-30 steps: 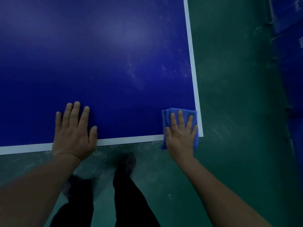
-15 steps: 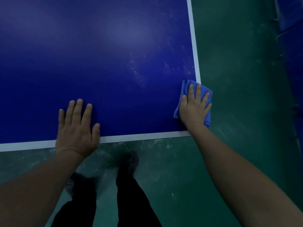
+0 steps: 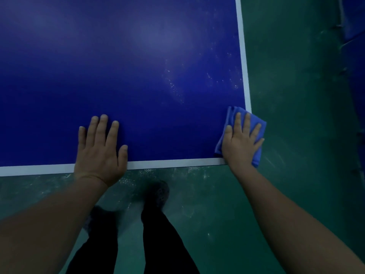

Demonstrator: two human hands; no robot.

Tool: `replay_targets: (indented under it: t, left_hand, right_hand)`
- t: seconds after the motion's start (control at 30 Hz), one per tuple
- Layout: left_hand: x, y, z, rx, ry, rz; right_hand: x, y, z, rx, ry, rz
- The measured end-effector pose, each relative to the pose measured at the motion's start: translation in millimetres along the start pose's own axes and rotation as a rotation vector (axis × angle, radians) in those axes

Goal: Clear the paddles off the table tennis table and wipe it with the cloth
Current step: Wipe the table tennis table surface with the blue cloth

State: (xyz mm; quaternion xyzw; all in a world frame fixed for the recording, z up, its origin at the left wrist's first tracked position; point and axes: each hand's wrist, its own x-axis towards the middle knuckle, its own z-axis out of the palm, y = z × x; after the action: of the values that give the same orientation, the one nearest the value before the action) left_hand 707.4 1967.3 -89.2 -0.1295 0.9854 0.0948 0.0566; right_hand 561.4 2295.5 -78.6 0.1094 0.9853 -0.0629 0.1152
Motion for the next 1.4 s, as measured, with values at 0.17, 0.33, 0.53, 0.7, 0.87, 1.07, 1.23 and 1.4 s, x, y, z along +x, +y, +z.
replay_targets:
  t: [0.17, 0.33, 0.53, 0.7, 0.87, 1.07, 1.23, 1.4]
  left_hand:
    - [1, -2, -2, -0.025, 0.003, 0.007]
    - [0, -4, -4, -0.055, -0.005, 0.009]
    - [0, -3, -2, -0.050, 0.006, 0.010]
    - [-2, -3, 0, -0.094, 0.090, 0.009]
    - [-3, -6, 5, -0.200, 0.269, 0.005]
    - [-2, -4, 5, -0.181, 0.254, 0.012]
    - [-1, -3, 2, -0.091, 0.131, 0.004]
    - [0, -2, 0, -0.030, 0.049, -0.014]
  right_hand:
    - [-71, -67, 29, -0.118, -0.056, -0.473]
    - [-31, -35, 12, -0.325, -0.151, -0.884]
    - [-19, -15, 4, -0.211, -0.090, -0.513]
    - [-102, -69, 39, -0.235, -0.080, -0.840]
    - [-107, -164, 55, -0.145, -0.070, -0.937]
    - [36, -176, 23, -0.177, 0.025, -0.671]
    - [145, -81, -26, -0.031, 0.023, -0.138]
    - [49, -104, 7, -0.121, 0.030, -0.378]
